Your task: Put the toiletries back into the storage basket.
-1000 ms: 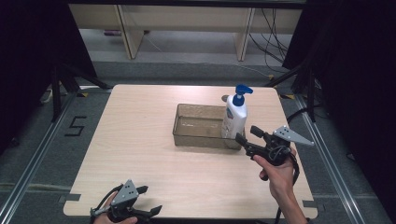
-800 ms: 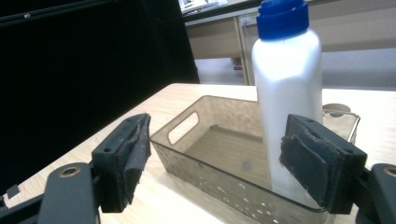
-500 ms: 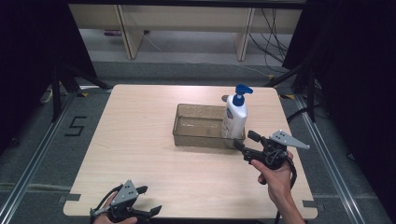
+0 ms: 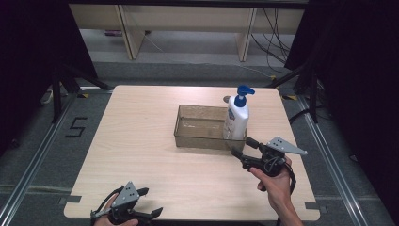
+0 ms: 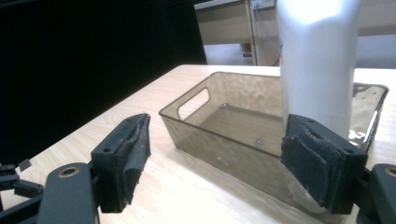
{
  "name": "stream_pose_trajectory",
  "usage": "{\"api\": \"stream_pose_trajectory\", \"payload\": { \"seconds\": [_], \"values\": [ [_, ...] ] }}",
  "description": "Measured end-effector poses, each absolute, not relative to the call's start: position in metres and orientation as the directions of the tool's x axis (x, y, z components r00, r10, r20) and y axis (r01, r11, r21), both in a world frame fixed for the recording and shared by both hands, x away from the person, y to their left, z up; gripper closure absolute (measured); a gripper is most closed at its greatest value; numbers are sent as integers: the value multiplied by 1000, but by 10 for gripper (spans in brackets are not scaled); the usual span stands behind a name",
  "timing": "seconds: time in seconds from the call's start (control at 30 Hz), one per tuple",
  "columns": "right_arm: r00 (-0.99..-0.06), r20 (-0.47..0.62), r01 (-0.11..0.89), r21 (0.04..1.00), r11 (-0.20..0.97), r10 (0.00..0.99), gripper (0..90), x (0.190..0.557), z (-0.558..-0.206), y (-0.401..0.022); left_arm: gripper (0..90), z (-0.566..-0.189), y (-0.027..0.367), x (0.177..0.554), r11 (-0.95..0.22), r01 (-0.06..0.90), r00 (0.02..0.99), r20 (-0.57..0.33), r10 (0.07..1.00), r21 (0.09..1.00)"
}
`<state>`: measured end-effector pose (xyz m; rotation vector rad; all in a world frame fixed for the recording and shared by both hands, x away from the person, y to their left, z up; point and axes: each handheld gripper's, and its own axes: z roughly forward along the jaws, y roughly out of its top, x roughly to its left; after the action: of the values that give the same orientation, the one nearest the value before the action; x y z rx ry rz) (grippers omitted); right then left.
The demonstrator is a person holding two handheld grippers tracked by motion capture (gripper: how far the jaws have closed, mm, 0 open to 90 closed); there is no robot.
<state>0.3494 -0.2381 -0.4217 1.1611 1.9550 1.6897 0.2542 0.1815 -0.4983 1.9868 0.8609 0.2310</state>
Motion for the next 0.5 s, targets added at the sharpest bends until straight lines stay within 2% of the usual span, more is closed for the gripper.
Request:
{"api": "stream_pose_trajectory", "payload": {
  "seconds": [0.5],
  "values": [
    [-630, 284, 414, 910, 3, 723, 235, 340, -435, -234, 151, -499, 182, 254, -330, 474, 739, -166, 653, 816]
  ]
}}
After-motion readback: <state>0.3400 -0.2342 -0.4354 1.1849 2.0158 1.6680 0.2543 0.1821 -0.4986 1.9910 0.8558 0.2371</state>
